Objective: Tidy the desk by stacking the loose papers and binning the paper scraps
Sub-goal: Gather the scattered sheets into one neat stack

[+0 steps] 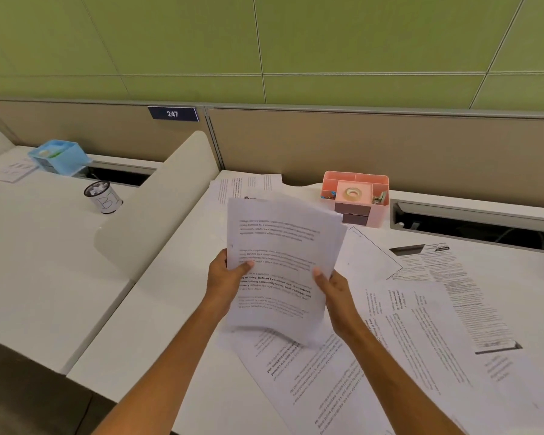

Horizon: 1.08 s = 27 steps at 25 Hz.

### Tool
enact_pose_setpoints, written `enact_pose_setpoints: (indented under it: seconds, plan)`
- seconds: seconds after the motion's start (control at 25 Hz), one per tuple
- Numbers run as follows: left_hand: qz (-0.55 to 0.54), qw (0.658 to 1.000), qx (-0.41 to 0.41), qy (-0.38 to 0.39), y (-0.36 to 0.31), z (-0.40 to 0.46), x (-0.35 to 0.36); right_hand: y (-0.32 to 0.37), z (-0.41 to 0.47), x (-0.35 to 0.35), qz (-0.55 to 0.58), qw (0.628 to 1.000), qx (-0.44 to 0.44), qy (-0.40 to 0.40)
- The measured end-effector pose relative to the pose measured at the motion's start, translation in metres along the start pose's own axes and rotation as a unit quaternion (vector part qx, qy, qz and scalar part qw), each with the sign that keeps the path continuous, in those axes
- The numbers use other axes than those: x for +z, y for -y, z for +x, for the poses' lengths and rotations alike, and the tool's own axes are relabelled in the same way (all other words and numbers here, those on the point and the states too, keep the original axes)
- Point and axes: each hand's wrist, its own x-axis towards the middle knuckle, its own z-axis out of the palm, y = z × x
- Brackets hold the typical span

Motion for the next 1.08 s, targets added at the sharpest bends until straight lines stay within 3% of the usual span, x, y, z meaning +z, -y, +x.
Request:
enact_pose_setpoints:
  seconds: [0.16,0.44,0.68,0.76,0.88,1.0,1.08]
  plan:
    - [0.006,0.999,0.031,0.035,-0.008,0.018,0.007,-0.005,0.015,0.002,-0.047,0.995,-0.016,-0.081]
    - [0.038,0.989,-0.022,0.145,0.004,0.053,0.001,-0.02,0.017,0.008,-0.033,0.99,-0.007,-0.14]
    - [0.076,0.953,-0.026,0.291,0.006,0.091,-0.006,-0.02,0.026,0.006,-0.048,0.976,-0.004,-0.213]
    - [0.131,0.951,-0.002,0.28,0.007,0.117,-0.013,-0.014,0.029,0.004,-0.041,0.968,-0.001,-0.246]
    - [0.257,0.947,0.039,0.19,0.021,0.179,-0.034,-0.012,0.031,-0.002,-0.02,0.954,-0.009,-0.299]
    - [0.383,0.912,0.055,0.14,0.036,0.245,-0.059,-0.012,0.032,-0.003,0.013,0.946,-0.024,-0.322]
    - [0.473,0.87,0.06,0.121,0.042,0.281,-0.069,-0.011,0.034,-0.001,0.019,0.947,-0.024,-0.319]
